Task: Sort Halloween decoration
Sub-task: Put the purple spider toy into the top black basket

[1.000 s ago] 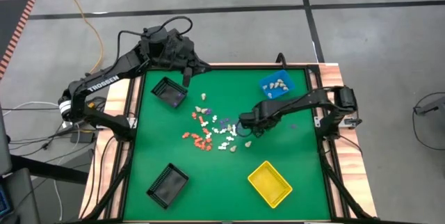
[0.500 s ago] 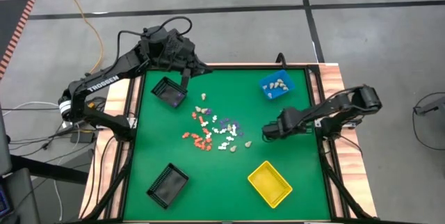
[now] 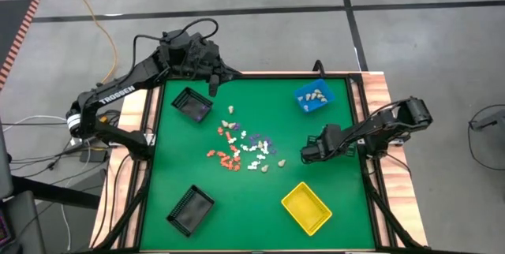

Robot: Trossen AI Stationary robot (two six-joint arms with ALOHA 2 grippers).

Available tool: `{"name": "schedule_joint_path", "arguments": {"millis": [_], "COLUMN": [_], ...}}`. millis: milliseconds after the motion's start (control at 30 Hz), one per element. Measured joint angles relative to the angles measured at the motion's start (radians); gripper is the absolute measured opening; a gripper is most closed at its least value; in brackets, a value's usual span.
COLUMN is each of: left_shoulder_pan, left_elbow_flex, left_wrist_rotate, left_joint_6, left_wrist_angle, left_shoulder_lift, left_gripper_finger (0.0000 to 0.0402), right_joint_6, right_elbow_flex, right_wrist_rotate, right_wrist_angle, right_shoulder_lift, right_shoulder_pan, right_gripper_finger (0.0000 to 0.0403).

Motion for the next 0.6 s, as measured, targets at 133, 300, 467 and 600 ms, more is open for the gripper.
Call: {"name": "schedule_joint_path", "arguments": {"millis": [133, 300, 467, 600], "left_shoulder_pan": [0.0, 0.0, 0.0, 0.0], "left_elbow_flex": [0.0, 0.0, 0.0, 0.0], "left_wrist_rotate": [-0.001, -0.001, -0.001, -0.001], "left_joint_6": [-0.001, -0.001, -0.002, -0.021], "left_wrist_angle": [0.0, 0.0, 0.0, -0.001], "left_shoulder_lift": [0.0, 0.0, 0.0, 0.0], "left_gripper_finger": [0.0, 0.0, 0.0, 0.0], "right_joint_6": [0.054, 0.065, 0.066, 0.062], "right_elbow_flex": [-0.002, -0.03, -0.054, -0.052], "right_wrist_rotate": [0.038, 0.029, 0.018, 0.001], "right_wrist_angle": [-0.007, 0.008, 0.078, 0.078], "right_shoulder_lift": [0.001, 0.001, 0.001, 0.002], "right_shoulder_pan": [0.012, 0.012, 0.017, 0.017], "right_gripper_finger": [0.026, 0.0259, 0.0257, 0.0238]}}
